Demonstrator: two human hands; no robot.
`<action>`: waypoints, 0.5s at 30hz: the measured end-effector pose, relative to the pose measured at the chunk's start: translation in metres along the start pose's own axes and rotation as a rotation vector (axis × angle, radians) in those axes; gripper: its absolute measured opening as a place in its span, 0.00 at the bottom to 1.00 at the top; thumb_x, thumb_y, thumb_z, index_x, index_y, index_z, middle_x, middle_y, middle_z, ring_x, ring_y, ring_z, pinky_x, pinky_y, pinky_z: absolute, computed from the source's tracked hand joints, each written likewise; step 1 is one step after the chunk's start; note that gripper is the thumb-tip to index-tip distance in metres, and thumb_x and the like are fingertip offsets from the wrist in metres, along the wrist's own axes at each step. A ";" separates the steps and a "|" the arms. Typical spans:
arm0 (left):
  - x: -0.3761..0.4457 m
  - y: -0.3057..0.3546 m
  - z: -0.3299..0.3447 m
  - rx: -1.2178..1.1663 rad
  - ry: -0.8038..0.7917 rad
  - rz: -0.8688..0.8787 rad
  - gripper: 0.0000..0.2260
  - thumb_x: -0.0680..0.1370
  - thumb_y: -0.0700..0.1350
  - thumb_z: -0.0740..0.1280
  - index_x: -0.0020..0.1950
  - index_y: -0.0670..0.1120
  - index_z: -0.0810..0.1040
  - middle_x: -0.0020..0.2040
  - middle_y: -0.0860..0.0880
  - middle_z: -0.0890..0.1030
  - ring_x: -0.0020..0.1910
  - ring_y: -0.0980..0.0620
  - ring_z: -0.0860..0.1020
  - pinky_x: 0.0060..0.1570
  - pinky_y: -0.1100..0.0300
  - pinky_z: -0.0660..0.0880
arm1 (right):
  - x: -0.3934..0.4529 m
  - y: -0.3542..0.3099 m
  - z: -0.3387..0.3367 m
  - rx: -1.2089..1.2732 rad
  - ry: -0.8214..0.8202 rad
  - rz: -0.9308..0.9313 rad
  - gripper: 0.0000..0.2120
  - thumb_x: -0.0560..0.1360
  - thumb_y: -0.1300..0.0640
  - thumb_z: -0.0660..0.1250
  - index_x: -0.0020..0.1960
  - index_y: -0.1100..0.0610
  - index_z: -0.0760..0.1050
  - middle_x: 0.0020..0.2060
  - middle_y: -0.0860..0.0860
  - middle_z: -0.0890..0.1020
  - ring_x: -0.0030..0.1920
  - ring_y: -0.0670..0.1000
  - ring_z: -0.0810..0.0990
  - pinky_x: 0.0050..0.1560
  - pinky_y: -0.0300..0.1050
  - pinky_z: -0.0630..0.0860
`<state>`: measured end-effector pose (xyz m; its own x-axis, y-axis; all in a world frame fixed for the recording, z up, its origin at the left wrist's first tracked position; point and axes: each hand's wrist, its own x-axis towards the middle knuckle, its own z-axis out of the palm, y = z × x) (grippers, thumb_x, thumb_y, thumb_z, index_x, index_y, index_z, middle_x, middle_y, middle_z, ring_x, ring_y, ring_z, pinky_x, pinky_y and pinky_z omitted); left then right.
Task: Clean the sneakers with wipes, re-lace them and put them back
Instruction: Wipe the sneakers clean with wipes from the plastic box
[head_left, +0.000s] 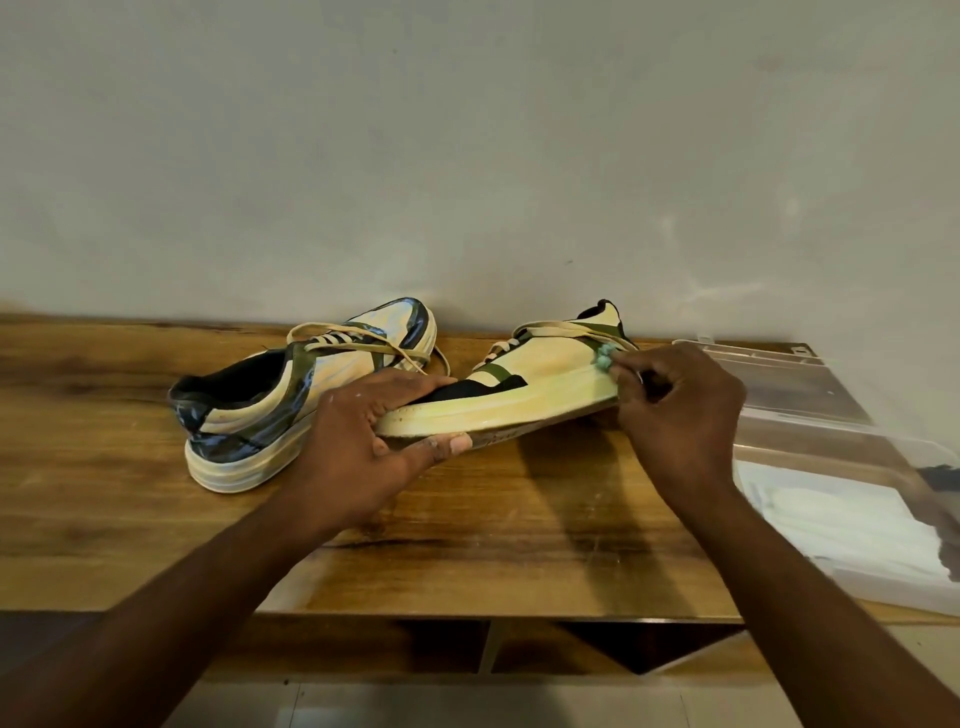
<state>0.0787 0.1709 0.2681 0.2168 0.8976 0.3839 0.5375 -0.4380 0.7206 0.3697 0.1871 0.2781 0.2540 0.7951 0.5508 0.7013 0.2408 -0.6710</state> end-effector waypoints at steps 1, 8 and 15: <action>0.000 0.000 0.000 -0.002 0.000 0.004 0.29 0.69 0.65 0.75 0.67 0.54 0.84 0.60 0.59 0.84 0.61 0.60 0.80 0.57 0.71 0.73 | -0.001 -0.002 0.000 0.019 0.015 0.017 0.09 0.74 0.63 0.78 0.53 0.55 0.87 0.47 0.48 0.86 0.46 0.45 0.83 0.48 0.30 0.78; -0.001 0.002 -0.002 0.006 0.008 0.011 0.26 0.69 0.65 0.75 0.65 0.58 0.82 0.59 0.64 0.82 0.60 0.66 0.79 0.55 0.76 0.71 | -0.045 -0.052 0.027 0.207 -0.156 -0.051 0.10 0.74 0.64 0.77 0.54 0.54 0.87 0.48 0.47 0.85 0.50 0.41 0.82 0.48 0.30 0.80; 0.001 0.002 -0.004 -0.008 -0.018 0.021 0.27 0.69 0.64 0.75 0.66 0.57 0.84 0.58 0.61 0.84 0.59 0.62 0.80 0.55 0.72 0.72 | 0.003 -0.011 0.000 -0.035 -0.036 0.064 0.09 0.74 0.66 0.76 0.49 0.53 0.86 0.46 0.48 0.85 0.47 0.47 0.83 0.49 0.43 0.82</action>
<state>0.0771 0.1710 0.2722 0.2427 0.8888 0.3887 0.5261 -0.4573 0.7170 0.3626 0.1866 0.2869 0.2758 0.8278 0.4885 0.7075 0.1692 -0.6861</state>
